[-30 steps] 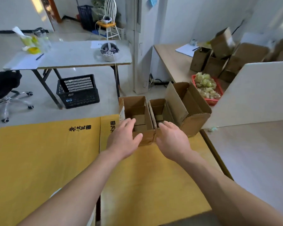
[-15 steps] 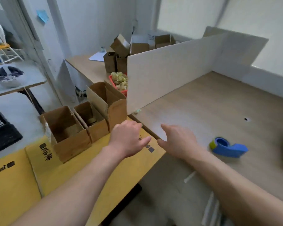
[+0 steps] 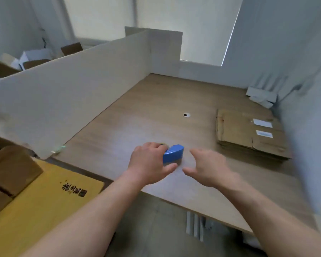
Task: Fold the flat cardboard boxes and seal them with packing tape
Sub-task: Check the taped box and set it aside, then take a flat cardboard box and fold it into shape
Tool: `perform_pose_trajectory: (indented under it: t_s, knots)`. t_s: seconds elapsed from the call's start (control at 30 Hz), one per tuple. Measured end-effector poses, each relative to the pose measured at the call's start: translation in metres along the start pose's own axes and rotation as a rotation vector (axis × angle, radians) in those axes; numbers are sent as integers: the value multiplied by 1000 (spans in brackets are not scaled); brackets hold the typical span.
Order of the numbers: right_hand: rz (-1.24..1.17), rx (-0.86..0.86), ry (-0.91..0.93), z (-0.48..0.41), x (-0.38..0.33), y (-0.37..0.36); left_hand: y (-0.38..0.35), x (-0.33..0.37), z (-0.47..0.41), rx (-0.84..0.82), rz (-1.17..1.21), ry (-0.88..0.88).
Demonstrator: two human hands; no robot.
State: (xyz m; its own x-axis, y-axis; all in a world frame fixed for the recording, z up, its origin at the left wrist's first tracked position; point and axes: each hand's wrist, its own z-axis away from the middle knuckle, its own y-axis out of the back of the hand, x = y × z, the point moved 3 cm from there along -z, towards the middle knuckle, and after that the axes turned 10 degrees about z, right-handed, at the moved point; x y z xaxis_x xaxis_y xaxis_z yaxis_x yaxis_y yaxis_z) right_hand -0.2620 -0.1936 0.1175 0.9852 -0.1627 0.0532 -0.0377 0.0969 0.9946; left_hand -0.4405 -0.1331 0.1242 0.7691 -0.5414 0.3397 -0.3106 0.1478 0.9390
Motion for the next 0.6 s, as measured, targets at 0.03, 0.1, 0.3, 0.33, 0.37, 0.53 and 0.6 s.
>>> perform_pose_trajectory:
  t_s: [0.03,0.1,0.3,0.33,0.37,0.53,0.6]
  knots:
    - [-14,-6,-24,-1,23,-3,-9,18,-13,-13,6,-9]
    - [-29,-22,-66,0,67,-8,-26,54,-38,-35,18,-21]
    - [-32,-59,-161,3,182,-23,-77,143,-101,-93,22,-96]
    - [-39,-67,-181,4,198,-26,-85,155,-110,-109,16,-111]
    - [-39,-74,-198,3,213,-29,-92,166,-119,-128,9,-126]
    - [-60,-132,-293,-8,275,-50,-129,208,-171,-200,-8,-205]
    - [-67,-174,-329,-16,294,-60,-146,217,-194,-236,-9,-222]
